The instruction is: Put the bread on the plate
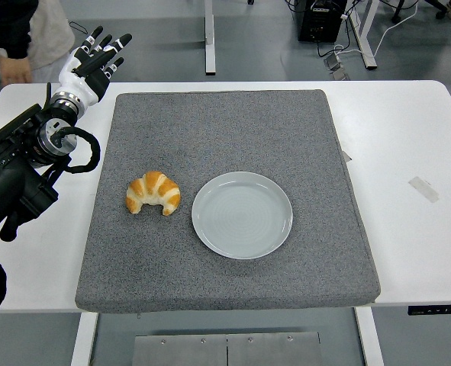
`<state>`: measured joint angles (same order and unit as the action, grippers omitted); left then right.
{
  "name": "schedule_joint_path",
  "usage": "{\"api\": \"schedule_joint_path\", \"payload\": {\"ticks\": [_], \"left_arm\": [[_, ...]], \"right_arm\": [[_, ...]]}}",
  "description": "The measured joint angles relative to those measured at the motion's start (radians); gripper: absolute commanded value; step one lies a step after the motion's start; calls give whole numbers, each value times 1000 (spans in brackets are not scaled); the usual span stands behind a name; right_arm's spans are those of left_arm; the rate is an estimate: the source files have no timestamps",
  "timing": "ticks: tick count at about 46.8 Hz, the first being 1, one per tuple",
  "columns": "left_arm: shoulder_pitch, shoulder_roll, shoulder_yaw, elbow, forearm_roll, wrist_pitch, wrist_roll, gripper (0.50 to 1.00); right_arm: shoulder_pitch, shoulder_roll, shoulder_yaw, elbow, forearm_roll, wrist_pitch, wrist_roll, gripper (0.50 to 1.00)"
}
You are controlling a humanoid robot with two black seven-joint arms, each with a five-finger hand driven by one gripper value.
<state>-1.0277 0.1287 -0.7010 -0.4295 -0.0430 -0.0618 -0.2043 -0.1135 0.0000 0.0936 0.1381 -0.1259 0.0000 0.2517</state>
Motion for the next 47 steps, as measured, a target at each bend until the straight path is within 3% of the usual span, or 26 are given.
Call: {"api": "schedule_joint_path", "payload": {"ticks": [31,40,47], "left_arm": [[-44,78,61,1,0,-35,46,989],[-54,103,107,0,1,-160,46,989],[-56,112,138,0,42,-176,48,987]], "right_arm": [[0,0,0,0,0,0,-1,1000],[1,0,0,0,0,0,0,1000],[1,0,0,0,0,0,0,1000]]}}
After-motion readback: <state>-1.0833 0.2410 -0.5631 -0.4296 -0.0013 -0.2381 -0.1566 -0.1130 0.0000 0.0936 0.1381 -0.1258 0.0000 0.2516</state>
